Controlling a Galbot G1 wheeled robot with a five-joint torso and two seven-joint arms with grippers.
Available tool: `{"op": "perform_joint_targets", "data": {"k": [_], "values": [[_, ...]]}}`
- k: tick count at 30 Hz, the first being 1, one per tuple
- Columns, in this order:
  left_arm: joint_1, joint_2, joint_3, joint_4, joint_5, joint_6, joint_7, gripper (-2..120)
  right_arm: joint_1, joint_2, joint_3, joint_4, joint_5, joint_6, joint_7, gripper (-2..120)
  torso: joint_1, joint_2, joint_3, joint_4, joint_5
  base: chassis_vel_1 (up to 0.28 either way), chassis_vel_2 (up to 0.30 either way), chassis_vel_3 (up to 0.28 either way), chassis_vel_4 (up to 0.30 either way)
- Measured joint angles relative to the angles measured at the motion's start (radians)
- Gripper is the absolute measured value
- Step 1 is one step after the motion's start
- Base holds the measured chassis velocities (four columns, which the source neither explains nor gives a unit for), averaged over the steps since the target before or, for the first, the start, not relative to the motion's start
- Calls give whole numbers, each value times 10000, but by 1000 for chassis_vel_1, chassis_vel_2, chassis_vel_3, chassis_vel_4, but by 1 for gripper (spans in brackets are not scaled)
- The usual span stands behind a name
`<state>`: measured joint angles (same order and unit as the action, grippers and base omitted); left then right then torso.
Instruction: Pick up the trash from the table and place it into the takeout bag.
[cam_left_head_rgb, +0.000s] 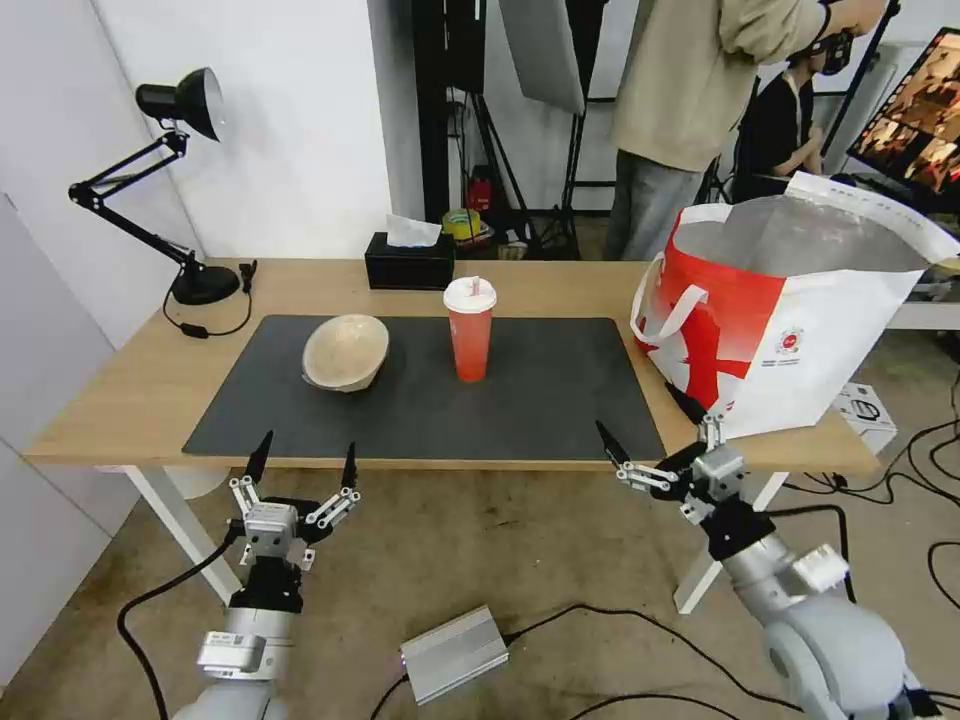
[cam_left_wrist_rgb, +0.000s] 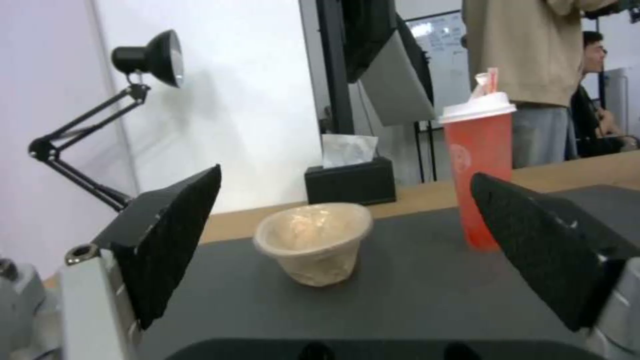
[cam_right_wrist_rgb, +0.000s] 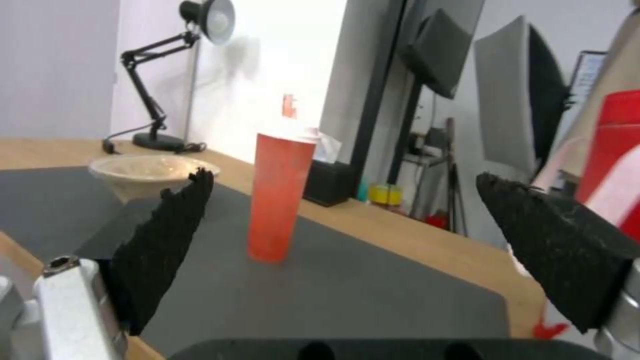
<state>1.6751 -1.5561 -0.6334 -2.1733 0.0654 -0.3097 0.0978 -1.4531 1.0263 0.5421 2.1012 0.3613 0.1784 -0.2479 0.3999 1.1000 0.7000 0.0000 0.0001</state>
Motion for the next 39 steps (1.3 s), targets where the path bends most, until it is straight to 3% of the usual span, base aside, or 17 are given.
{"op": "perform_joint_targets", "data": {"k": [8, 10, 15, 18, 25, 31, 39], "values": [[7, -106, -16, -9, 51, -6, 1, 100, 624, -554, -456, -298, 547, -331, 1, 100, 1, 0, 0, -1, 0, 0, 0, 0, 0], [40, -237, -28, -10, 175, -15, 1, 100, 1398, -1168, -1183, -650, 1253, -764, 60, 100, 1, -1, 0, -3, 1, 0, 0, 0, 0], [54, -273, -41, -8, 217, -26, 3, 100, 1757, -1464, -1652, -743, 1582, -1011, 136, 100, 1, 0, 1, -3, 0, 0, 0, 0, 0], [92, -352, -109, 59, 360, -138, 3, 100, 3063, -2102, -2778, -1042, 2282, -1630, 370, 100, 1, -1, 1, 1, 0, 0, 0, 0, 0], [240, -367, -191, 148, 419, -218, 2, 100, 5488, -2721, -4104, -1930, 3080, -2388, 559, 100, 1, 0, 1, 1, -3, 0, 0, 0, 0], [278, -366, -288, 184, 409, -240, -2, 100, 6759, -2653, -4926, -2643, 3522, -2830, 510, 100, 1, -1, 1, -1, -1, 0, 0, 0, 0], [252, -363, -235, 325, 409, -257, -4, 100, 7354, -2431, -5416, -3201, 3634, -2904, 509, 100, 1, -1, 1, -1, -1, 0, 0, 0, 0]]}}
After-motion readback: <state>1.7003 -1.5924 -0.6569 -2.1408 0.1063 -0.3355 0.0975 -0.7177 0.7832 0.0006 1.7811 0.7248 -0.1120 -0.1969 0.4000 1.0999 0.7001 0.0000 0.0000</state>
